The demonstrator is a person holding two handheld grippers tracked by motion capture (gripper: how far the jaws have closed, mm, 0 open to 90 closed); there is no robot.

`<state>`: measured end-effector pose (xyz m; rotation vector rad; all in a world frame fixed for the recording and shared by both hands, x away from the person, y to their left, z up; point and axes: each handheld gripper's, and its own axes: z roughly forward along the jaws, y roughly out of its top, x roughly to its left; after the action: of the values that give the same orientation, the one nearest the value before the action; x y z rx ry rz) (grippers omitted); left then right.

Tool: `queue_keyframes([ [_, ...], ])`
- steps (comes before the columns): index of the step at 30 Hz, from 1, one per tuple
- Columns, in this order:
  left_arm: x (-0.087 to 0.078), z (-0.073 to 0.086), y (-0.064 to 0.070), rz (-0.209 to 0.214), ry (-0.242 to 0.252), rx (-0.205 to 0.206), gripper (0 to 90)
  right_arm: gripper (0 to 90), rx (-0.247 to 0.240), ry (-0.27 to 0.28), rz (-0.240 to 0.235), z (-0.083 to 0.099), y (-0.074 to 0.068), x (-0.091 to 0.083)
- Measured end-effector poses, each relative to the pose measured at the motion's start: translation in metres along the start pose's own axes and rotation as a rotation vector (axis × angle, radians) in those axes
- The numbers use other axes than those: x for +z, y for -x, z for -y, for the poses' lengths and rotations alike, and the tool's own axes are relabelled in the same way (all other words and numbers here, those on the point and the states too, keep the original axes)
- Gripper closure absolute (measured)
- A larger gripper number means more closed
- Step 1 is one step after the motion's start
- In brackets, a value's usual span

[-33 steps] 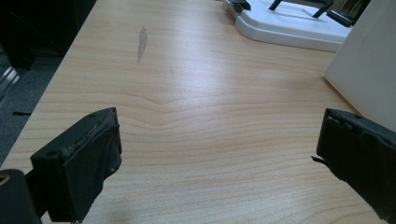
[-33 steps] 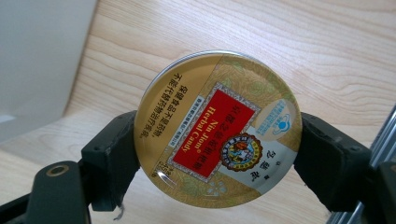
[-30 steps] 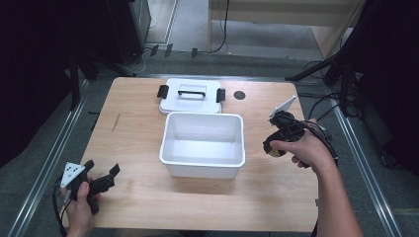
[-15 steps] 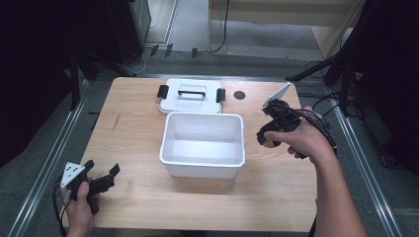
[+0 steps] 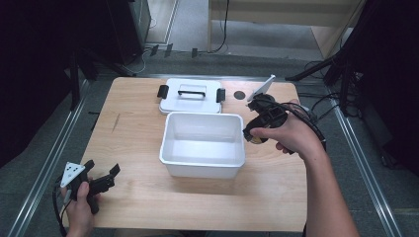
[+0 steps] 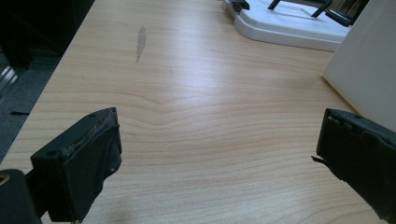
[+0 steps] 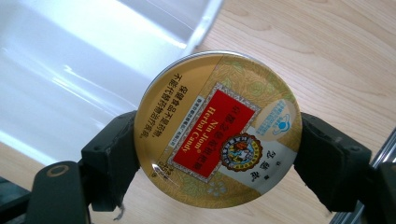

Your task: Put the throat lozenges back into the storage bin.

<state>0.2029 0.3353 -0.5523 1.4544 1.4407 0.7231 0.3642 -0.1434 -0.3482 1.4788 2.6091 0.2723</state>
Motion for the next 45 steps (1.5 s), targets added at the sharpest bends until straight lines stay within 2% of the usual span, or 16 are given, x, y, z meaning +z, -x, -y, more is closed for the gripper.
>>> queue_keyframes([
  [17,0.0,0.0,0.0,0.003,-0.003,-0.004,0.4,20.6,-0.108,0.007,-0.011,-0.016,-0.04,0.002],
  [23,0.0,0.0,0.0,0.004,-0.004,-0.003,0.5,20.6,-0.166,0.018,-0.021,-0.019,-0.051,0.006],
  [26,0.0,0.0,0.0,0.004,-0.004,-0.004,0.4,20.6,-0.199,0.025,-0.042,-0.02,-0.057,0.009],
  [29,0.0,0.0,0.0,0.004,-0.006,-0.003,0.4,20.6,-0.245,0.028,-0.055,-0.02,-0.061,0.013],
  [33,0.0,0.0,-0.001,0.005,-0.007,-0.005,0.4,20.6,-0.326,0.037,-0.026,-0.019,-0.066,0.02],
  [35,0.0,0.0,-0.001,0.006,-0.006,-0.005,0.4,20.6,-0.366,0.042,-0.026,-0.019,-0.067,0.023],
  [40,0.0,0.0,-0.001,0.006,-0.006,-0.004,0.5,20.6,-0.455,0.05,-0.056,-0.017,-0.066,0.029],
  [43,0.0,0.0,-0.001,0.006,-0.006,-0.003,0.5,20.6,-0.51,0.041,-0.032,-0.016,-0.066,0.036],
  [45,0.0,0.0,0.0,0.006,-0.006,-0.006,0.4,20.6,-0.528,0.03,-0.016,-0.014,-0.066,0.04],
])
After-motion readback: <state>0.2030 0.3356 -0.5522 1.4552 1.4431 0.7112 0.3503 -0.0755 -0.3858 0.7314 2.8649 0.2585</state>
